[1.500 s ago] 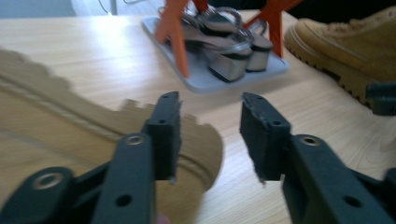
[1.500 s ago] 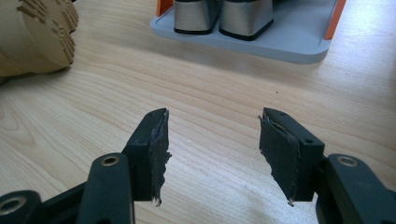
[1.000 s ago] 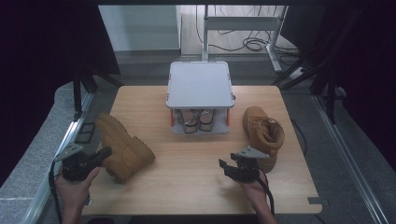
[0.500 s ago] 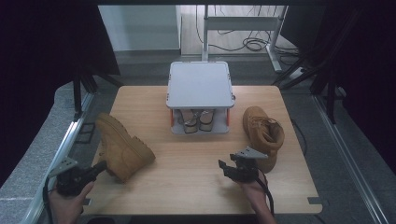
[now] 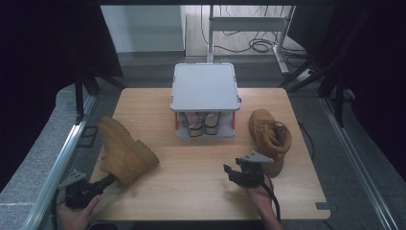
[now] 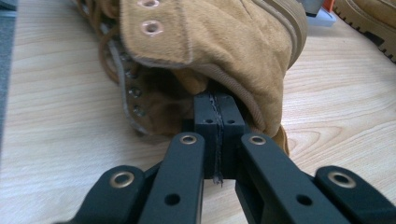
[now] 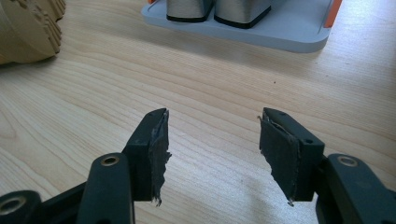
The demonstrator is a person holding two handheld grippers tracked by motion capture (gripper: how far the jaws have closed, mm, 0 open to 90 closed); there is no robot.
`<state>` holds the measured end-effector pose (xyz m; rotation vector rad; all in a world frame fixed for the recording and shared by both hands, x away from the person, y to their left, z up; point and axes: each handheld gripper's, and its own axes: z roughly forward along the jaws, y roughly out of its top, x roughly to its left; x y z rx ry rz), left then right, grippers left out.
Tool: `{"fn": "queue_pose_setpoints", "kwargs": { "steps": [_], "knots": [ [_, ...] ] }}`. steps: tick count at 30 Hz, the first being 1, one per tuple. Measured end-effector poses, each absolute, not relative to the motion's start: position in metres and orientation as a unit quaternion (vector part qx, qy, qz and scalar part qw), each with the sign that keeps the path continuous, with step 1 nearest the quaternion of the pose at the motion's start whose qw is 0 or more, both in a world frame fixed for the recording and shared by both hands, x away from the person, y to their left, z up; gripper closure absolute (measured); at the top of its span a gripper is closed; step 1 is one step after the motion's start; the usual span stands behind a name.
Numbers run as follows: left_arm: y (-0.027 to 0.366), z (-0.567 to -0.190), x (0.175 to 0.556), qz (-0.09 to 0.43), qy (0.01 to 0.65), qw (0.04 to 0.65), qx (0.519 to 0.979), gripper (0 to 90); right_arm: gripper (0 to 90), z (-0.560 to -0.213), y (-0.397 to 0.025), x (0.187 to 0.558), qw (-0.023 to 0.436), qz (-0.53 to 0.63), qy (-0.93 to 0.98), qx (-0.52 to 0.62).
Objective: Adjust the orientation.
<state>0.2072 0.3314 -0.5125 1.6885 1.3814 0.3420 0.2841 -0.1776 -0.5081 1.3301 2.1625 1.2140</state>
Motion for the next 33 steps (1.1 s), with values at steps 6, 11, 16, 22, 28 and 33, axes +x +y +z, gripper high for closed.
{"fn": "queue_pose_setpoints", "kwargs": {
  "steps": [6, 11, 16, 22, 28, 33],
  "knots": [
    [0.325, -0.514, 0.214, 0.135, 0.555, 0.436, 0.695, 89.5, 42.8, -0.507, -0.181, 0.284, 0.165, 0.427, 0.755, 0.469],
    [0.325, -0.513, 0.216, 0.135, 0.554, 0.435, 0.697, 89.4, 42.8, -0.507, -0.181, 0.284, 0.165, 0.427, 0.755, 0.470],
    [0.324, -0.512, 0.218, 0.135, 0.554, 0.434, 0.697, 89.5, 42.8, -0.508, -0.180, 0.284, 0.167, 0.426, 0.754, 0.470],
    [0.321, -0.509, 0.221, 0.136, 0.552, 0.433, 0.700, 89.6, 42.8, -0.508, -0.181, 0.284, 0.165, 0.427, 0.754, 0.471],
    [0.317, -0.503, 0.227, 0.138, 0.547, 0.436, 0.702, 89.6, 42.8, -0.507, -0.181, 0.284, 0.167, 0.427, 0.754, 0.471],
    [0.314, -0.499, 0.232, 0.137, 0.544, 0.438, 0.702, 89.6, 42.8, -0.507, -0.183, 0.284, 0.168, 0.427, 0.752, 0.472]
  ]
}}
